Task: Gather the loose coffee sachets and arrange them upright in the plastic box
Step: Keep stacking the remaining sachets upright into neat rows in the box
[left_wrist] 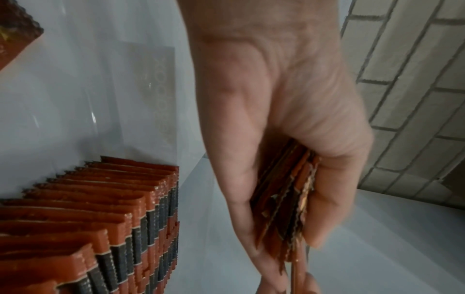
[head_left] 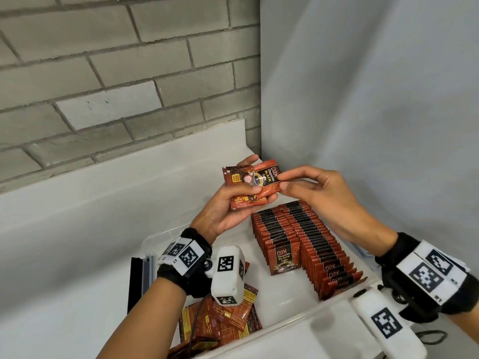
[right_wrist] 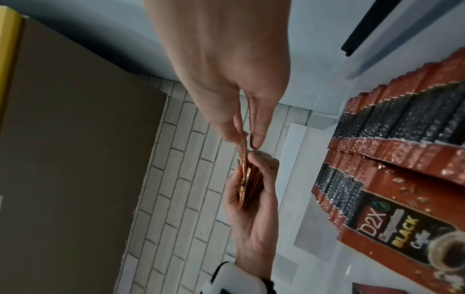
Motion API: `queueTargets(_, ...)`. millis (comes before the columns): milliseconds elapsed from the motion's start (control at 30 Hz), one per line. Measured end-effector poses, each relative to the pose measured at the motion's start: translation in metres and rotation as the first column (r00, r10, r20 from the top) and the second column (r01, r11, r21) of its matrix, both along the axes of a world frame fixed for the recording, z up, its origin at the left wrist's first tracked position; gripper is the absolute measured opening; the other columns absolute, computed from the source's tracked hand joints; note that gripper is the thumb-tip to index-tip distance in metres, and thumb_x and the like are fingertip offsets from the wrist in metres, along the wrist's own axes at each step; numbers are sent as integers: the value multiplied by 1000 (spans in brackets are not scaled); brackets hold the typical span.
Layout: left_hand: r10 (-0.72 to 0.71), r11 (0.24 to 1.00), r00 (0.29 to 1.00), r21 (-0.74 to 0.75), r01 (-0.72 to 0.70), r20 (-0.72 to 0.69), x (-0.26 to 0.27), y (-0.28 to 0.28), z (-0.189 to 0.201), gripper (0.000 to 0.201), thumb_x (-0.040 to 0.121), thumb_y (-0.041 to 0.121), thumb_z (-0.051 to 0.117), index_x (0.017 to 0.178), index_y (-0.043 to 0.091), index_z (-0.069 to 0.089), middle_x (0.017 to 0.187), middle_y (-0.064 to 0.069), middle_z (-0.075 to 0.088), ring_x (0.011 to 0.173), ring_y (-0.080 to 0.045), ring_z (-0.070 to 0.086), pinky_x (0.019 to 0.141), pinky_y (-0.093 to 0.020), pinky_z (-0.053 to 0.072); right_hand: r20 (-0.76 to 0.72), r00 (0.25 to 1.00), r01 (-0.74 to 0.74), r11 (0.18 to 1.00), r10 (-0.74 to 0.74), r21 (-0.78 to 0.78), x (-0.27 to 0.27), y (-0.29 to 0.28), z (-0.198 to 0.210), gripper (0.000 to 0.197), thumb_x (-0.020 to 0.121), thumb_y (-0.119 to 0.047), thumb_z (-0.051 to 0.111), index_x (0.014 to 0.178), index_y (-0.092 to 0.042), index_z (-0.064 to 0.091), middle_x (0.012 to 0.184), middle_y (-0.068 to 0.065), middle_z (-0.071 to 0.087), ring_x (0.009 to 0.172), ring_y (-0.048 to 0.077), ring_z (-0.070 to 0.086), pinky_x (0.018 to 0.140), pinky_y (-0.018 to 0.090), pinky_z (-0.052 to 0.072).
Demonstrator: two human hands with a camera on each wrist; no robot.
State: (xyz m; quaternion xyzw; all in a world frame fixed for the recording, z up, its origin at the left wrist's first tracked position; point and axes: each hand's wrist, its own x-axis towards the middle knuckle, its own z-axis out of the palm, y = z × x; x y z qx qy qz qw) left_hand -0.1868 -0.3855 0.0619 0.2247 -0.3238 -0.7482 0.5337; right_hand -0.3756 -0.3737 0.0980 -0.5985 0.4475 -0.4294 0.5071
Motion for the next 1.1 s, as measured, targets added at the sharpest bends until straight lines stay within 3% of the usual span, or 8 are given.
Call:
queueTargets(100, -21, 1000, 1000, -15, 21, 3, 0, 0, -1, 65, 70, -17, 58, 124, 19, 58, 120, -18, 64, 105, -36, 65, 77, -38, 58, 103, 995, 7, 996, -17, 91, 0, -3, 1, 23, 79, -8, 72, 100, -10, 64, 90, 5, 73, 86, 22, 72, 82, 30, 58)
queueTargets(200, -32, 999, 999, -40, 32, 2, 1, 0, -2, 74, 60, -13, 76, 124, 20, 58, 124, -19, 62, 109, -37, 63, 80, -39, 57, 157, 987, -80, 973, 46, 217, -2, -4, 3, 31, 77, -11, 70, 107, -8, 61, 89, 14, 73, 83, 26, 72, 75, 29, 59)
queueTargets(367, -16, 1000, 1000, -3, 16, 17, -1, -2, -2, 66, 60, 18, 90, 120, 22, 61, 125, -16, 60, 107, -31, 64, 80, -41, 57, 150, 984, -136, 959, 101, 247, -9, -5, 3, 29, 70, -14, 70, 98, -7, 66, 79, 12, 72, 67, 16, 69, 63, 20, 57)
queueTargets(467, 22, 1000, 1000, 10, -22, 11, 1, -3, -2, 64, 59, 31, 90, 116, 21, 63, 106, -11, 61, 100, -26, 63, 90, -43, 54, 41, 983, -185, 959, 180, 217, -16, -4, 2, 20, 76, -12, 70, 95, -8, 68, 74, 6, 70, 61, 11, 63, 58, 17, 52)
queueTargets(567, 51, 998, 999, 20, -51, 5, 3, -5, -5, 69, 57, 34, 91, 118, 21, 62, 92, -10, 60, 84, -20, 64, 79, -37, 57, -106, 944, -290, 939, 312, 182, -25, 2, 3, 17, 80, -13, 70, 95, -7, 70, 70, 3, 69, 59, 9, 59, 57, 16, 49)
queueTargets(767, 25, 1000, 999, 18, -24, -26, 4, -5, -6, 67, 61, 30, 89, 120, 20, 60, 90, -16, 61, 78, -25, 64, 77, -41, 56, -567, 741, -427, 904, 359, 14, -28, 12, -12, 7, 80, -18, 74, 86, -19, 72, 75, -2, 71, 60, 8, 63, 62, 13, 49)
queueTargets(1000, 28, 999, 999, 31, -28, -17, 3, -6, -7, 68, 59, 27, 90, 120, 20, 61, 90, -16, 61, 78, -25, 64, 76, -40, 56, -729, 622, -459, 888, 287, -42, -25, 16, -21, 8, 84, -17, 72, 84, -24, 69, 74, -16, 62, 67, -11, 56, 60, 6, 41)
queueTargets(1100, 40, 998, 999, 46, -39, -17, 4, -7, -7, 64, 61, 22, 88, 119, 19, 62, 90, -17, 61, 79, -26, 63, 76, -41, 56, -762, 591, -481, 874, 266, -68, -24, 17, -23, 6, 83, -15, 72, 87, -19, 71, 75, -17, 57, 71, -14, 52, 63, 6, 41)
